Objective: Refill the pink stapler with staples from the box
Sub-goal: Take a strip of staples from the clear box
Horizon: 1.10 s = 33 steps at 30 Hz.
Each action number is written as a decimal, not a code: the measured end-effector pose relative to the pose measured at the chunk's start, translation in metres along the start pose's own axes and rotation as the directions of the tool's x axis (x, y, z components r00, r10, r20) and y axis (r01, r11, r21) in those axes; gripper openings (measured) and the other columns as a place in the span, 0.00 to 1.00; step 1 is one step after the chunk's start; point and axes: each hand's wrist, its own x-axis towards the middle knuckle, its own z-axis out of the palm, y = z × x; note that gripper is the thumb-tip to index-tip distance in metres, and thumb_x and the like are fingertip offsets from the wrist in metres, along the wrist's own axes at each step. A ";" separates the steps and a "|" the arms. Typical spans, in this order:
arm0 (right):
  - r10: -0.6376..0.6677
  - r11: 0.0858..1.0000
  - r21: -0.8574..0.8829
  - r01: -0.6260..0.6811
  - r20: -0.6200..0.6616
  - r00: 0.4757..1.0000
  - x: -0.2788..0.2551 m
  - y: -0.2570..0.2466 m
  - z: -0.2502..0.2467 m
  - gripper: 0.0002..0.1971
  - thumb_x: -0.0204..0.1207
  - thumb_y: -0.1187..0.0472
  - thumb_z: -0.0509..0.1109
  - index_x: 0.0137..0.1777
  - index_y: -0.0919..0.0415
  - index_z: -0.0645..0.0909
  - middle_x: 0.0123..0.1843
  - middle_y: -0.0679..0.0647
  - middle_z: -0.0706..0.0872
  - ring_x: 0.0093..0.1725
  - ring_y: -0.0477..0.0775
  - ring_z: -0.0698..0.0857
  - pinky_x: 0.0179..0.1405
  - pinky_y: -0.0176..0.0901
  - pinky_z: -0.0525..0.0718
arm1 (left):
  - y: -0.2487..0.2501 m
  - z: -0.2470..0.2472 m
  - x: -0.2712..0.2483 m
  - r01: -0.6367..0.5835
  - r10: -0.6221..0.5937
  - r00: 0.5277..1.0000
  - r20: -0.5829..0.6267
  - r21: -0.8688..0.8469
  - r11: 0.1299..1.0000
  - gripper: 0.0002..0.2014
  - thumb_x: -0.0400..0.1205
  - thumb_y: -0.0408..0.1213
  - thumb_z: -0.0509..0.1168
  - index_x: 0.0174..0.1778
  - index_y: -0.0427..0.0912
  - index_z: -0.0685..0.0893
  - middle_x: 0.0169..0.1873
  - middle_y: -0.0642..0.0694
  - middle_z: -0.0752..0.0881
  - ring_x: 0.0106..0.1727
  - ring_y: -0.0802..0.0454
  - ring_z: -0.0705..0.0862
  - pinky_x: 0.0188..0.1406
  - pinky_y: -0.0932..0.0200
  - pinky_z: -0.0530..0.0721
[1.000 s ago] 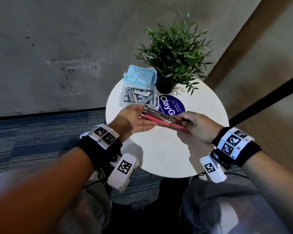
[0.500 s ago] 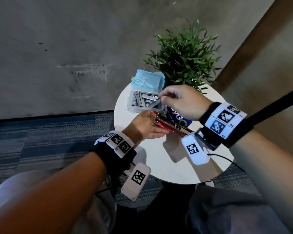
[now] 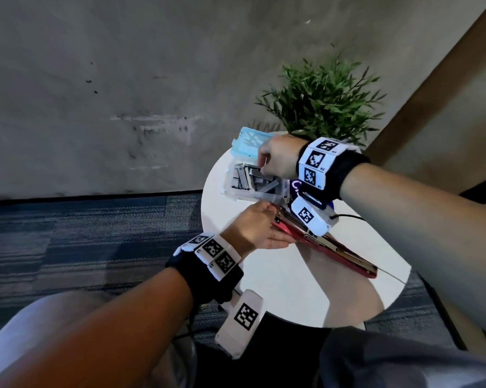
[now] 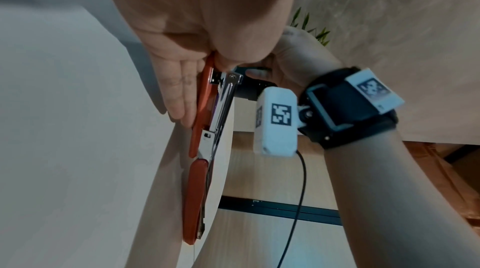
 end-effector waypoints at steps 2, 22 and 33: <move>0.015 0.998 -0.058 -0.013 0.020 1.000 0.006 0.000 0.004 0.06 0.75 0.60 0.71 0.48 0.56 0.88 0.50 0.53 0.90 0.54 0.60 0.87 0.50 0.44 0.84 | -0.001 0.000 -0.001 0.005 -0.005 1.000 0.010 -0.003 1.000 0.09 0.92 0.35 0.46 0.65 0.41 0.67 0.59 0.25 0.80 0.67 0.19 0.79 0.67 0.34 0.79; -0.007 1.000 0.024 0.009 -0.080 0.997 -0.011 0.007 0.013 0.05 0.76 0.54 0.72 0.47 0.52 0.79 0.55 0.55 0.85 0.54 0.58 0.82 0.48 0.45 0.78 | -0.001 -0.007 0.002 0.008 -0.009 1.000 0.018 0.033 0.999 0.09 0.92 0.35 0.48 0.65 0.40 0.70 0.60 0.25 0.82 0.65 0.21 0.82 0.65 0.36 0.81; 0.028 0.988 0.153 -0.001 -0.175 0.984 -0.052 0.028 0.016 0.04 0.77 0.56 0.72 0.49 0.55 0.81 0.48 0.51 0.85 0.51 0.55 0.84 0.51 0.47 0.83 | -0.007 0.002 0.001 -0.034 0.032 0.999 0.030 0.082 0.996 0.12 0.92 0.36 0.49 0.66 0.36 0.72 0.64 0.25 0.83 0.60 0.25 0.86 0.54 0.42 0.87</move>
